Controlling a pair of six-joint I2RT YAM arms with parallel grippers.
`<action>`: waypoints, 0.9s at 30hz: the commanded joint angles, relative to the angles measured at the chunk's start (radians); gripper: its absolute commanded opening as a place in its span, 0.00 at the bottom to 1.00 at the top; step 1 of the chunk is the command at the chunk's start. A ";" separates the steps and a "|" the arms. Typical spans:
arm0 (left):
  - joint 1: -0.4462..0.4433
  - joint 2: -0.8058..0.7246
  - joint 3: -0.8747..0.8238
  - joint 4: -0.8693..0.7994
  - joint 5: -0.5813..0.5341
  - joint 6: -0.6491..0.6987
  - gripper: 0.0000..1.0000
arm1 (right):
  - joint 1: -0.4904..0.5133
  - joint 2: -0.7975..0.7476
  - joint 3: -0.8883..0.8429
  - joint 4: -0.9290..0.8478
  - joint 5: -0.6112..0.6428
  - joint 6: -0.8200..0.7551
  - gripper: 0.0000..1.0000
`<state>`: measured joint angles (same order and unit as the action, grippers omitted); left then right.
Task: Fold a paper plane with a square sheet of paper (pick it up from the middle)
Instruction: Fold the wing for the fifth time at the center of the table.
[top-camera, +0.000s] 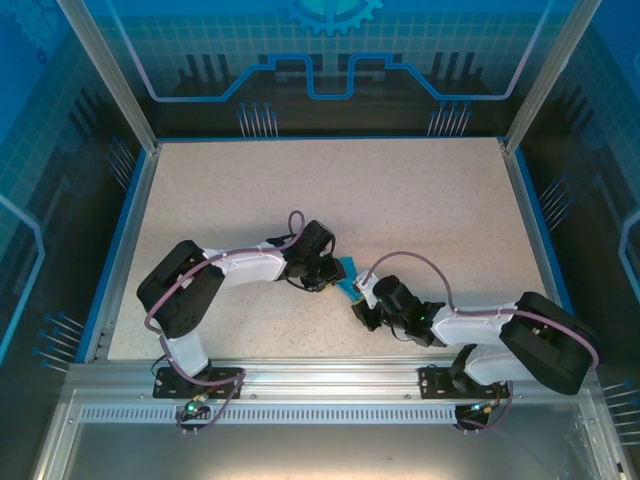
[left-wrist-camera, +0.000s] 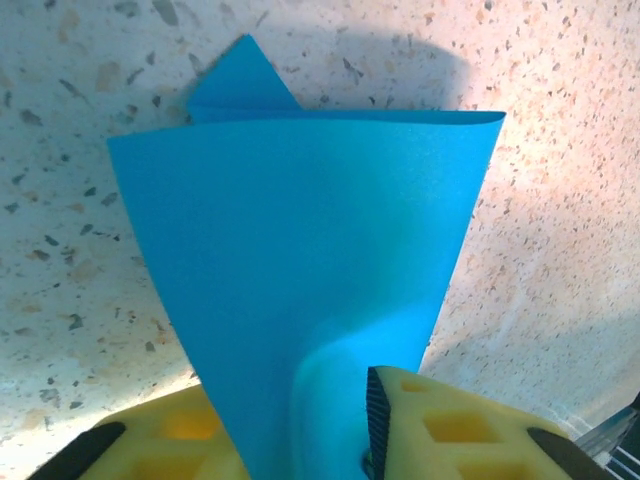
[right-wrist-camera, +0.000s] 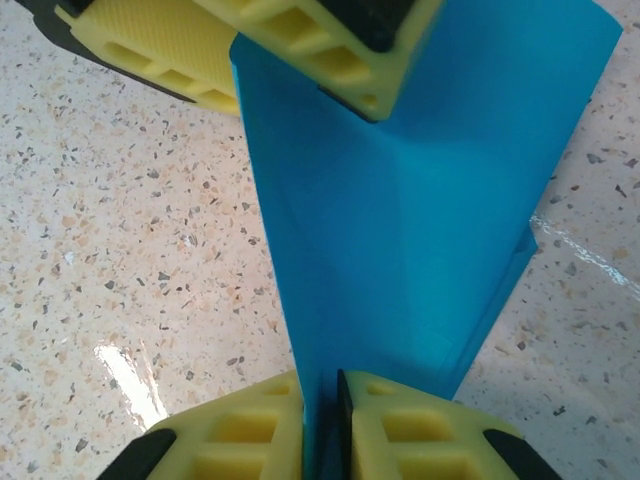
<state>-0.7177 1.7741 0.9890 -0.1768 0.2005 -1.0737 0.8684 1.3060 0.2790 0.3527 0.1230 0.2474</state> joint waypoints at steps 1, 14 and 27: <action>0.007 -0.016 0.026 -0.045 0.018 -0.007 0.22 | 0.012 0.007 0.037 -0.017 0.005 -0.015 0.20; 0.010 -0.010 0.047 -0.088 0.011 -0.008 0.00 | 0.069 -0.035 0.119 -0.201 0.112 -0.033 0.42; 0.011 -0.002 0.075 -0.111 0.012 -0.002 0.01 | 0.107 0.040 0.190 -0.310 0.194 -0.017 0.14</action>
<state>-0.7151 1.7741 1.0336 -0.2478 0.2001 -1.0744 0.9623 1.3327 0.4511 0.0910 0.2832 0.2108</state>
